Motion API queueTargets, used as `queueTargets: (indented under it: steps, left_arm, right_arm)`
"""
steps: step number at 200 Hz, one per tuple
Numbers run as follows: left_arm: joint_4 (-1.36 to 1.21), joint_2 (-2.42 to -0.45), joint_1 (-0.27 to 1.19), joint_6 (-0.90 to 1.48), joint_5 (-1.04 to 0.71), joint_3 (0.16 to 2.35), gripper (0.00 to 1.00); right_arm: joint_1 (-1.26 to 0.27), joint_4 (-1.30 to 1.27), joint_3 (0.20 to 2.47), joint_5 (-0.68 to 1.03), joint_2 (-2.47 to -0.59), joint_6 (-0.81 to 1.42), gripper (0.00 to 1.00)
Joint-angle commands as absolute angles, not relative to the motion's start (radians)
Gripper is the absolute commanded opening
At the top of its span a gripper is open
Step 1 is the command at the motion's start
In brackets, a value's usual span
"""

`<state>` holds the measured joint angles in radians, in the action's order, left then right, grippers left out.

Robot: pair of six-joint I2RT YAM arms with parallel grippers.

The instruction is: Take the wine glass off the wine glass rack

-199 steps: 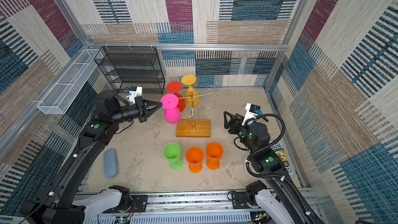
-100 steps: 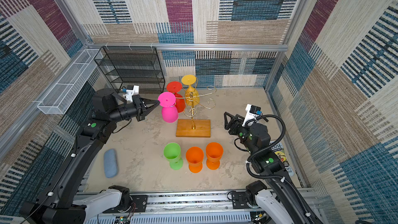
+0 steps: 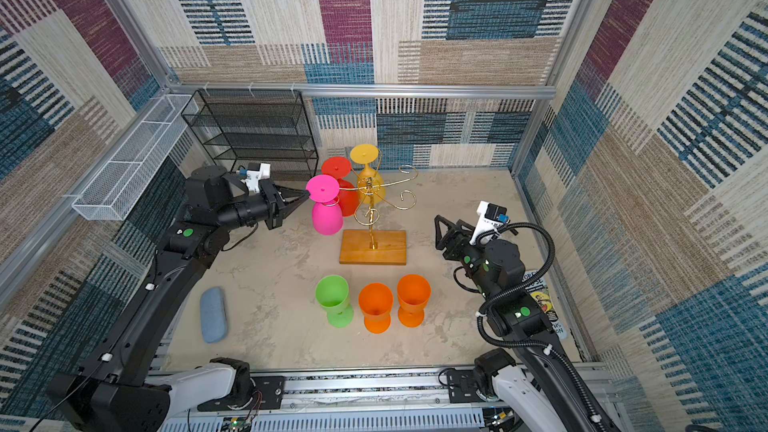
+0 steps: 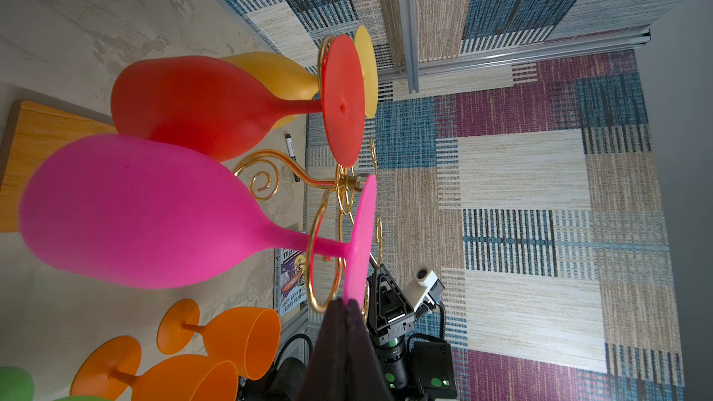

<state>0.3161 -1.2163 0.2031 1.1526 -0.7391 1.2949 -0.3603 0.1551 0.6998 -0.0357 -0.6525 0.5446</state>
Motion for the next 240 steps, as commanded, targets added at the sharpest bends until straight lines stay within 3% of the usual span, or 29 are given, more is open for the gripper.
queueTargets:
  steps: [1,240]
  left_arm:
    - [0.247,-1.225,0.204,1.173,-0.746,1.309,0.0]
    - [0.232,-1.247,0.326,1.14,-0.774,1.303,0.0]
  right_arm:
    - [-0.36,0.134,0.701,-0.04,-0.653,0.535,0.73]
    - [-0.356,0.117,0.687,-0.019,-0.661,0.548,0.73]
